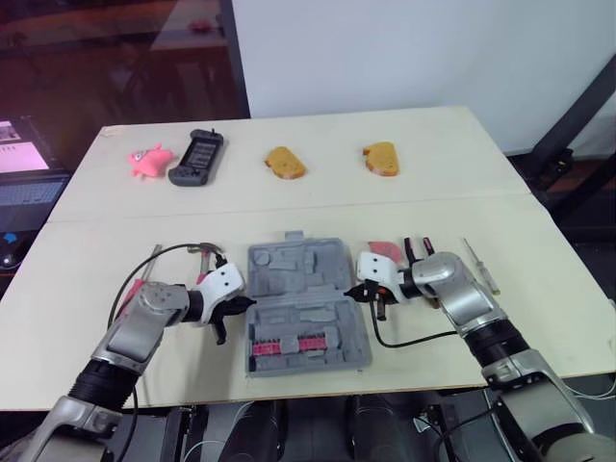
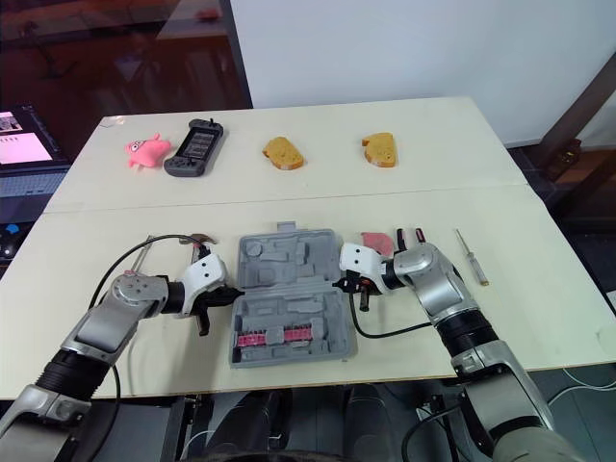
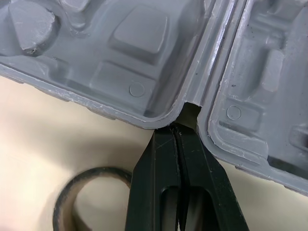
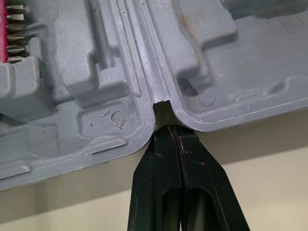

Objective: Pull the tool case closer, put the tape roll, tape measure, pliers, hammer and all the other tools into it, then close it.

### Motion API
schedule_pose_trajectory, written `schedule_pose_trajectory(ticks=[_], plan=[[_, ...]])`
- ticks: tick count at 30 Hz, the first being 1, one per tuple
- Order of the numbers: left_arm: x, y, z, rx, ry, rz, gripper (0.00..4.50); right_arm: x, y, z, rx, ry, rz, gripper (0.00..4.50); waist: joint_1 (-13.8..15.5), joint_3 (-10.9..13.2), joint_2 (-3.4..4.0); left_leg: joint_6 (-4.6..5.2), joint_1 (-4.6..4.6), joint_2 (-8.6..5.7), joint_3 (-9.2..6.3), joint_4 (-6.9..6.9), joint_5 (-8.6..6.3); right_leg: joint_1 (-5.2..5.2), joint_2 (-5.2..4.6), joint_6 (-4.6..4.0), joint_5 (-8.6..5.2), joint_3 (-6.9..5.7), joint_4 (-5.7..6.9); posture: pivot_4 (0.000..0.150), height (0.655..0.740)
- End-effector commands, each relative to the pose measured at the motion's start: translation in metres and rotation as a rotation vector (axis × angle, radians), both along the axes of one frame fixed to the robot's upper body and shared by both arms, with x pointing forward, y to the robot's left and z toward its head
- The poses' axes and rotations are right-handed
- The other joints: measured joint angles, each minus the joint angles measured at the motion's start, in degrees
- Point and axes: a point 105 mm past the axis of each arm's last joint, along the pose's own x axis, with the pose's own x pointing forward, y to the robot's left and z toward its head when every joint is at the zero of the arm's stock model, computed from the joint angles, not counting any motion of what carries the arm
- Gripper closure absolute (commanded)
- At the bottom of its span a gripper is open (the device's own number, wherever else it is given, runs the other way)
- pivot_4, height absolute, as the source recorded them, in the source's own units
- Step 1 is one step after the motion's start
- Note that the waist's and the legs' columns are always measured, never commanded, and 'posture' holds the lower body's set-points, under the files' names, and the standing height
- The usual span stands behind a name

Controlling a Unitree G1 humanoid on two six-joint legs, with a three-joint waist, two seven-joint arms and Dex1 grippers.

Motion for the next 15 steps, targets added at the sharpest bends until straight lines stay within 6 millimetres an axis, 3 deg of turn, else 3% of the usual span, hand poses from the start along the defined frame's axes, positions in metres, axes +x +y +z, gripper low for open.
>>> schedule_pose_trajectory(ticks=[1, 9, 15], plan=[[-0.005, -0.003, 0.008, -0.025, -0.022, -0.003, 4.5, -0.003, 0.016, 0.009, 0.047, -0.03, 0.032, 4.47, 0.08, 0.0, 0.0, 0.0, 0.0, 0.0, 0.0, 0.0, 0.0, 0.0, 0.0, 0.0, 0.0, 0.0, 0.0, 0.15, 0.74], [-0.012, 0.009, 0.003, -0.005, 0.011, 0.023, 4.5, -0.012, 0.012, 0.005, 0.022, 0.025, 0.04, 4.47, 0.21, 0.0, 0.0, 0.0, 0.0, 0.01, 0.0, 0.01, 0.0, 0.01, 0.0, 0.0, 0.0, 0.0, 0.0, 0.15, 0.74], [-0.018, -0.005, 0.0, -0.043, 0.019, 0.009, 4.5, -0.025, 0.009, 0.002, 0.014, 0.063, 0.034, 4.47, 0.47, 0.0, 0.0, 0.0, 0.0, 0.01, 0.0, 0.02, -0.01, 0.04, -0.02, 0.0, 0.0, 0.0, -0.01, 0.15, 0.74]])
